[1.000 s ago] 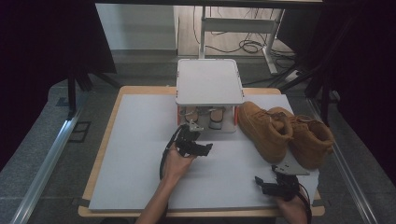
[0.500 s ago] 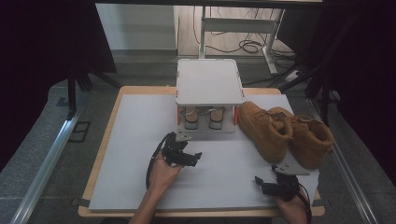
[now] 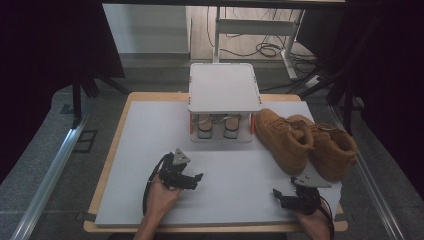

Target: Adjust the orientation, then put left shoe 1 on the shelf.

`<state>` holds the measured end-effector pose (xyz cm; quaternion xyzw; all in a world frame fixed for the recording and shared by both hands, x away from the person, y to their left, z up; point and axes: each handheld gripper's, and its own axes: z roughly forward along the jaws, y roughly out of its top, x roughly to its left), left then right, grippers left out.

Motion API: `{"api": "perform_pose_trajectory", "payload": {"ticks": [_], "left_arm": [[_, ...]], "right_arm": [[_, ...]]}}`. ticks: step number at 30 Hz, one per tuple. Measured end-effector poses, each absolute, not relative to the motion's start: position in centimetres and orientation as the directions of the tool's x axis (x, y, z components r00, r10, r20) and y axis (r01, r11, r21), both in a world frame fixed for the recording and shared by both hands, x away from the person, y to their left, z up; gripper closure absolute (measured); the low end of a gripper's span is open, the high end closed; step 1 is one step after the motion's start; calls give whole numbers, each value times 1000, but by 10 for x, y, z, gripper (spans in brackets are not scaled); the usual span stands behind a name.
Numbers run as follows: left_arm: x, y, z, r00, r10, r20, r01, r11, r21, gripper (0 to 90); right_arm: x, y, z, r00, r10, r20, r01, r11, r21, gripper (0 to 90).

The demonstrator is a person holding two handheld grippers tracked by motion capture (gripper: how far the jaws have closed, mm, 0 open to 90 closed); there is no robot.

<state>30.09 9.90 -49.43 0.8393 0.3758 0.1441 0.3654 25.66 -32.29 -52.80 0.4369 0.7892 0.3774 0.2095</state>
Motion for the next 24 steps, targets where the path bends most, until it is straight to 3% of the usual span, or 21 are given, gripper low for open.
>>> {"api": "perform_pose_trajectory", "payload": {"ticks": [13,19,24], "left_arm": [[302,113,-523,642,766,-37,569,-443,693,122],[303,116,-523,638,767,-67,581,-423,696,128],[301,113,-524,633,773,-28,567,-440,697,142]], "right_arm": [[258,-322,-527,-532,847,2,542,339,769,138],[260,-321,-526,-547,837,18,552,345,759,79],[260,-322,-524,-546,834,82,580,305,755,15]]}}
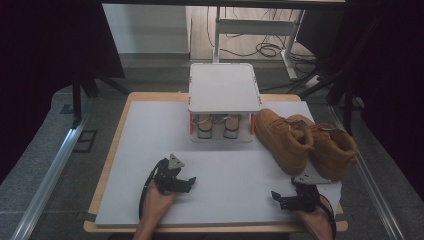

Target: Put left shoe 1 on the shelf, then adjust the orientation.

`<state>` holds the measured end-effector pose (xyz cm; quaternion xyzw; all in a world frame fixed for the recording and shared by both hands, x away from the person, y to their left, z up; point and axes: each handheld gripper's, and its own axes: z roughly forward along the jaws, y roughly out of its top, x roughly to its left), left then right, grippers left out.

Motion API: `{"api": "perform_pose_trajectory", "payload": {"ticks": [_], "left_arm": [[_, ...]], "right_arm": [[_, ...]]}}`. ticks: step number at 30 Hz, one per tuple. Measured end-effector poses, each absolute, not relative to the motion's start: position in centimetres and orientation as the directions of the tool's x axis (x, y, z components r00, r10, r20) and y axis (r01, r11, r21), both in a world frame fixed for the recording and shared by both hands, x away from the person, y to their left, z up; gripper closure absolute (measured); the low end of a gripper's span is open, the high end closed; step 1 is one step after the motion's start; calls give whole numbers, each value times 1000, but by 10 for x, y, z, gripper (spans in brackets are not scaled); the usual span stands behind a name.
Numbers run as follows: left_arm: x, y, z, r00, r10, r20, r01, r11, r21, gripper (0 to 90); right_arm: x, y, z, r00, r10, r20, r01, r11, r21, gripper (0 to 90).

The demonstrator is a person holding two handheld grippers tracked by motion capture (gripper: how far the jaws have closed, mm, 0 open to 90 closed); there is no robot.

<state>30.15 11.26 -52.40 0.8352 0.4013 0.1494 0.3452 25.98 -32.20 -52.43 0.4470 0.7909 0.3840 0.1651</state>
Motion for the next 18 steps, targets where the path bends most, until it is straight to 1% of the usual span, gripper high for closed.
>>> {"api": "perform_pose_trajectory", "payload": {"ticks": [3,6,7,8,9,11,14,16,18], "left_arm": [[302,113,-524,633,774,-30,568,-438,696,142],[301,113,-524,633,774,-27,567,-439,697,142],[301,113,-524,633,774,-26,566,-439,697,142],[301,113,-524,633,774,-26,566,-440,697,142],[301,113,-524,633,774,-26,566,-439,697,142],[301,113,-524,633,774,-26,567,-439,697,142],[301,113,-524,633,774,-26,567,-440,697,142],[301,113,-524,633,774,-26,567,-439,697,142],[301,112,-524,633,774,-25,566,-440,697,142]], "right_arm": [[259,-324,-522,-553,825,114,589,290,754,12],[257,-326,-518,-544,831,117,588,279,759,44],[256,-328,-516,-537,836,109,584,276,763,77],[255,-330,-513,-523,847,99,577,266,772,150],[254,-332,-511,-512,853,99,576,255,777,170],[253,-338,-507,-490,866,102,571,231,788,274],[252,-349,-503,-446,890,100,566,194,801,403],[252,-357,-502,-404,913,61,575,202,793,478],[252,-363,-503,-380,924,47,580,199,790,527]]}}
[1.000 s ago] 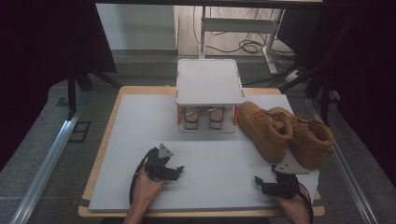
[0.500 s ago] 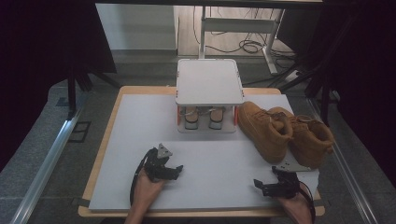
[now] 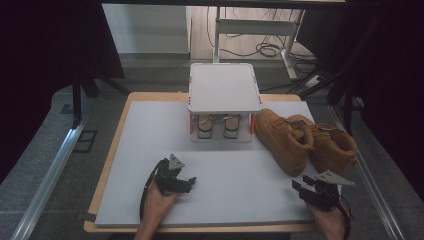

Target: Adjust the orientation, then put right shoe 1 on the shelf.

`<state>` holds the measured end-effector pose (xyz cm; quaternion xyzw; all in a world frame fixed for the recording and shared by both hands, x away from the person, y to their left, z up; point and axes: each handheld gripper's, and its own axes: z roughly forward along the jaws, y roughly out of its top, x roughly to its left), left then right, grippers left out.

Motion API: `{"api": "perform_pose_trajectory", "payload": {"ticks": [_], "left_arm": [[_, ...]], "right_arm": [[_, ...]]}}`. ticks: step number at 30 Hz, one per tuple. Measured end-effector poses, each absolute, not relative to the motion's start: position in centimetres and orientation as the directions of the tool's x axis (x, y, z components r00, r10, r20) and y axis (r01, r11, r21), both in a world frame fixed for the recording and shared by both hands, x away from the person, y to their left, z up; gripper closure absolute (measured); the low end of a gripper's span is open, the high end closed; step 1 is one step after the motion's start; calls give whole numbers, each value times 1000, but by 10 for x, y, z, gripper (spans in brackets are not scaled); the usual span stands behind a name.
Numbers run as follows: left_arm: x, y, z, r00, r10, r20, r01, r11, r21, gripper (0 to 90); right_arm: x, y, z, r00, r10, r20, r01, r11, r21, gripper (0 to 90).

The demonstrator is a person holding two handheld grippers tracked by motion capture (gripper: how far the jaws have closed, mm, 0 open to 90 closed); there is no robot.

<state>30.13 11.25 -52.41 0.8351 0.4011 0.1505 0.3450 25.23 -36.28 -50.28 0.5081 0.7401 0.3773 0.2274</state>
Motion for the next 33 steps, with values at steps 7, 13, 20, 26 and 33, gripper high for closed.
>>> {"api": "perform_pose_trajectory", "payload": {"ticks": [7,13,20,26,33], "left_arm": [[301,112,-524,632,774,-20,564,-442,698,143],[300,111,-524,632,775,-11,558,-446,700,143],[300,111,-524,633,774,-7,556,-448,700,144],[299,111,-524,632,775,0,552,-450,702,144],[300,111,-524,634,773,-4,555,-451,699,144]], "right_arm": [[252,-375,-500,-332,943,-1,563,198,802,740],[259,-381,-500,-282,959,-35,557,193,808,881],[278,-385,-505,-260,965,-33,576,182,797,896],[292,-382,-508,-234,970,-67,582,195,789,896],[293,-381,-509,-234,971,-47,577,177,797,898]]}}
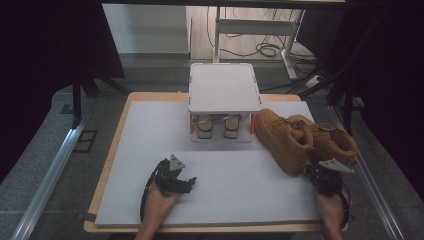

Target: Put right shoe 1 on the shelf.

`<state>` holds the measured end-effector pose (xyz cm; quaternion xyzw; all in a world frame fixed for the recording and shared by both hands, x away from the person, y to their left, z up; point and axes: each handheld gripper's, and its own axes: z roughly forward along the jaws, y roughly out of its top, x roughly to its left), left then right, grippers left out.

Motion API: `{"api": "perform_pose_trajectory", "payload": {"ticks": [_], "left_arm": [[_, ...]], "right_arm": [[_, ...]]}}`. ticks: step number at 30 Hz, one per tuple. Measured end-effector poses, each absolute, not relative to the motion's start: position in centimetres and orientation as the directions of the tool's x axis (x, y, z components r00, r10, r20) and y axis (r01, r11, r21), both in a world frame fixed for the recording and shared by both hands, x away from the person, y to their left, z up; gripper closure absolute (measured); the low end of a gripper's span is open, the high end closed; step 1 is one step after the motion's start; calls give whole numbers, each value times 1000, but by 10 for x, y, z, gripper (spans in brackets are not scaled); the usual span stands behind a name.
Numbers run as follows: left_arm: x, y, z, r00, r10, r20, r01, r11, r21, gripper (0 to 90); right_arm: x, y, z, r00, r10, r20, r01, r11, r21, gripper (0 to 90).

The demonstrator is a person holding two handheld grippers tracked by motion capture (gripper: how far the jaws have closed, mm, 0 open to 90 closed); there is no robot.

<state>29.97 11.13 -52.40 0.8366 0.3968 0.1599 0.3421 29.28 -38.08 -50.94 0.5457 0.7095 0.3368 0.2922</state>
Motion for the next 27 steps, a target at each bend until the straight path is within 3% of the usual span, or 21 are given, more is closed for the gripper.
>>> {"api": "perform_pose_trajectory", "payload": {"ticks": [27], "left_arm": [[299,111,-524,633,774,3,550,-452,702,143]], "right_arm": [[283,-367,-510,-314,949,-8,566,194,801,898]]}}
